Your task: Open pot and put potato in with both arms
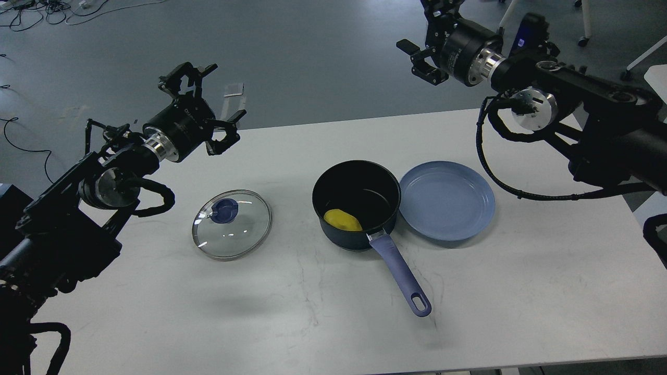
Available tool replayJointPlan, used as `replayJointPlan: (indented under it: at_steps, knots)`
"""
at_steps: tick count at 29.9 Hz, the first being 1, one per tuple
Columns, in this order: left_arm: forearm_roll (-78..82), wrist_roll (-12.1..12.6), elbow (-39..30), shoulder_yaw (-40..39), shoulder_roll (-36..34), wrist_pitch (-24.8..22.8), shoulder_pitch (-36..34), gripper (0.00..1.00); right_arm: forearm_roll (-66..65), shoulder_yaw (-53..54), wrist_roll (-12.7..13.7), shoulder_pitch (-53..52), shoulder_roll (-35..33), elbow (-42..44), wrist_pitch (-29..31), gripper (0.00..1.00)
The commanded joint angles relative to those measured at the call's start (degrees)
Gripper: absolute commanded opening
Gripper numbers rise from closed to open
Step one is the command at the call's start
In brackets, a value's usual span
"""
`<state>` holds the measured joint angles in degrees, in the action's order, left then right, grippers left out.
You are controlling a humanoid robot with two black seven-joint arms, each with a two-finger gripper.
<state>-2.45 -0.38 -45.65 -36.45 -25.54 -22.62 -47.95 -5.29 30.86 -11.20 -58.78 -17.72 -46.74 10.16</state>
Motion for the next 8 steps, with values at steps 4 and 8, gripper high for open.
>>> replayJointPlan:
  at_steps: [4,8]
  knots:
    - [-3.5,0.0,-0.3,-3.8,1.1,-2.8,4.2,0.98,4.1,8.1,3.3,8.2,2.7,0.2,0.0,1.00]
    - [-3.5,0.0,-1.5,-4.4,1.1,-2.3,4.4,0.98,4.1,7.6,3.2,8.0,3.4,-0.5,0.4,1.00]
